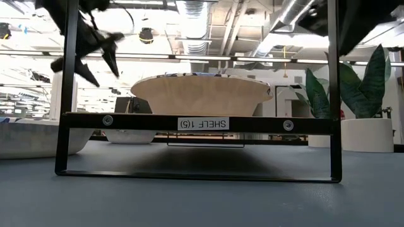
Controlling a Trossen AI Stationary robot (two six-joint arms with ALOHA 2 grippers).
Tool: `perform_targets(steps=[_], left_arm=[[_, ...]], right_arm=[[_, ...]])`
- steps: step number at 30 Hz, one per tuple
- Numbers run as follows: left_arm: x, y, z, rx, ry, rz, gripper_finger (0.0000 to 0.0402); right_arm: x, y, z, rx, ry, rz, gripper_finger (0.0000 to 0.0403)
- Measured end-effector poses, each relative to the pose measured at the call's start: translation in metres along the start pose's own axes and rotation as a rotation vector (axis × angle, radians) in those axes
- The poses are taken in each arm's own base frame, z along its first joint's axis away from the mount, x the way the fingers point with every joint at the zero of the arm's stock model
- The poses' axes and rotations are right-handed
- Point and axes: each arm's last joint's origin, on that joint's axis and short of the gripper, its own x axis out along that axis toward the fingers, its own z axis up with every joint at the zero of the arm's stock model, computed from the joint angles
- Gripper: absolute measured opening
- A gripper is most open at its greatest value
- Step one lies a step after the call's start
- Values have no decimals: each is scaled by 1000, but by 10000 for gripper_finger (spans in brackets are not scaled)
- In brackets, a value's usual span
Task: Place and stack bowls onto a shelf
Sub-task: Stack the white patterned plate on top of the other white patterned plate on the shelf
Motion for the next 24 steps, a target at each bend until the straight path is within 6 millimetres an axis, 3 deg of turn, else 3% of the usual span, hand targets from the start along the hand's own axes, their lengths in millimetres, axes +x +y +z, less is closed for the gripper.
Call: perform_targets(steps=[5, 9, 17, 24], left_arm=[[50, 6, 12, -24, 129, 121, 272], [74, 21, 20, -107, 232, 175, 272], [83, 29, 37, -324, 140, 87, 272], [81, 34, 28, -389, 174, 205, 272]], right_arm=[[-4, 8, -4, 136, -1, 8, 73], [-3, 15, -6, 211, -8, -2, 73], [-6, 21, -7, 282, -87, -101, 73], [-6, 20, -6, 322, -139, -162, 73]])
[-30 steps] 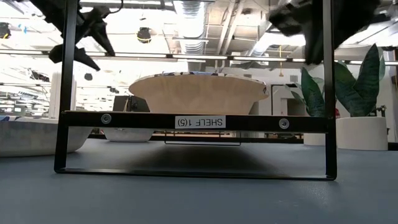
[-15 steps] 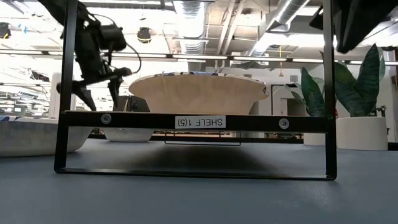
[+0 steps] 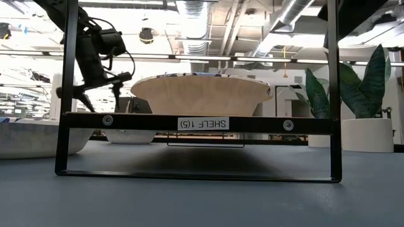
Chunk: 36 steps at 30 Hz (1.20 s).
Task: Place and stack bowls onto a shelf
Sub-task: Stack the white patterned plate on top of the other white patterned plate on the shelf
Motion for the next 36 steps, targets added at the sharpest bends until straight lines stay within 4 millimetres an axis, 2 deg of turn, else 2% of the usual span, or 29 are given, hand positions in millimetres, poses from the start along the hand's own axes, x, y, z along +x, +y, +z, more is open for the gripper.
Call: perform_targets(steps=[8, 11, 16, 19, 23, 28, 36], left_arm=[[2, 3, -1, -126, 4, 6, 272], [13, 13, -8, -192, 44, 15, 272], [34, 23, -14, -310, 52, -112, 272], [38, 23, -14, -357, 24, -178, 272], [40, 27, -14, -371, 9, -135, 268], [40, 29, -14, -376, -38, -100, 223], [40, 29, -13, -350, -75, -90, 94]], right_arm=[[0, -1, 1, -2, -33, -36, 73], [0, -1, 1, -3, -38, -44, 73], [0, -2, 1, -14, -50, -63, 73], [0, -2, 1, -15, -49, -66, 73], [0, -3, 1, -16, -54, -73, 73], [0, -3, 1, -15, -56, -75, 73], [0, -3, 1, -14, -57, -76, 73]])
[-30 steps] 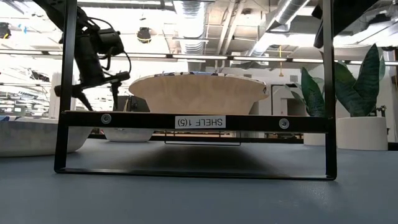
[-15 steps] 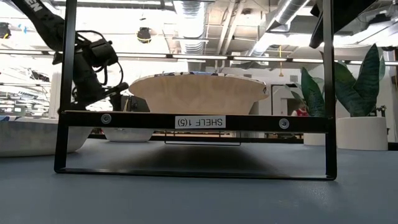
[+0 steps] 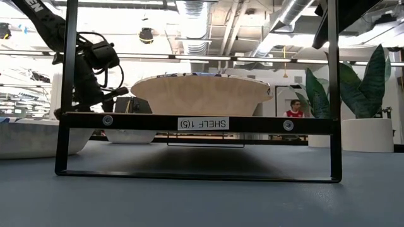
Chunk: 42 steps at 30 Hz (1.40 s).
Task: Place and stack bowls onto a shelf
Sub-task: Stack the white patterned plate on top of the other white patterned plate on the shelf
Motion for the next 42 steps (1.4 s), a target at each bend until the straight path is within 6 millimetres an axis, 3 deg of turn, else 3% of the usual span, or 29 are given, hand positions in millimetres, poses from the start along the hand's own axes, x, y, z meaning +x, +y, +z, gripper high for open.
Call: perform_targets(steps=[6, 13, 18, 23, 33, 37, 42], left_arm=[[0, 1, 1, 63, -33, 14, 12], [-1, 0, 0, 131, 14, -7, 1], [-12, -4, 0, 119, 14, -69, 0], [-37, -6, 0, 88, -9, -175, 0], [-93, 2, -1, 31, -59, -408, 0], [-118, 8, -2, -3, -69, -543, 0], [-143, 19, -4, -38, -76, -690, 0]], right_arm=[[0, 0, 0, 0, -2, -2, 73], [1, -1, 1, 14, -1, -6, 73], [-1, -8, 5, 57, -11, -8, 72], [-11, -33, 12, 226, -51, -75, 72], [-59, -102, 33, 554, -315, -72, 82], [-76, -125, 45, 707, -461, -25, 127], [-85, -150, 67, 807, -645, 44, 217]])
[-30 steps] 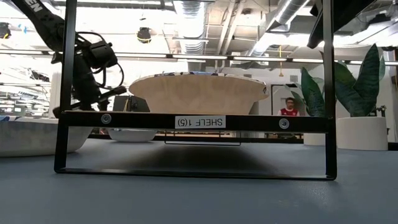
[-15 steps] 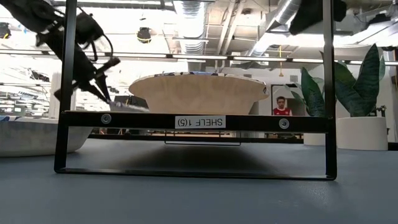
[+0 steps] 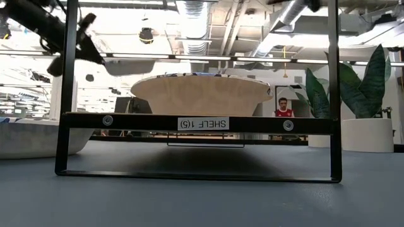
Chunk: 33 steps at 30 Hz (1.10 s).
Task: Place and stack bowls onto a shelf
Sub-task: Stack the white patterned plate on top of the other white patterned plate on the shelf
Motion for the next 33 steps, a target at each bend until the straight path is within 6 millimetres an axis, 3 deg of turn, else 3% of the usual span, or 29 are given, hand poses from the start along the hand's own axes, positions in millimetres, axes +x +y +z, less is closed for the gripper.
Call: perform_targets(steps=[5, 11, 16, 21, 33], left_arm=[[-17, -4, -4, 8, 87, -102, 0], [-25, -17, -10, 44, 178, -197, 0], [-24, -38, -15, 151, 233, -200, 0], [-13, -56, -21, 284, 294, -123, 0], [26, -87, -50, 474, 457, -52, 0]], right_arm=[[37, 1, 21, 49, -63, 119, 267], [96, -2, 29, 95, -73, 277, 270], [126, -5, 30, 107, -20, 313, 270], [130, 6, 38, 55, 16, 393, 270], [130, 8, 38, -32, 41, 319, 270]])
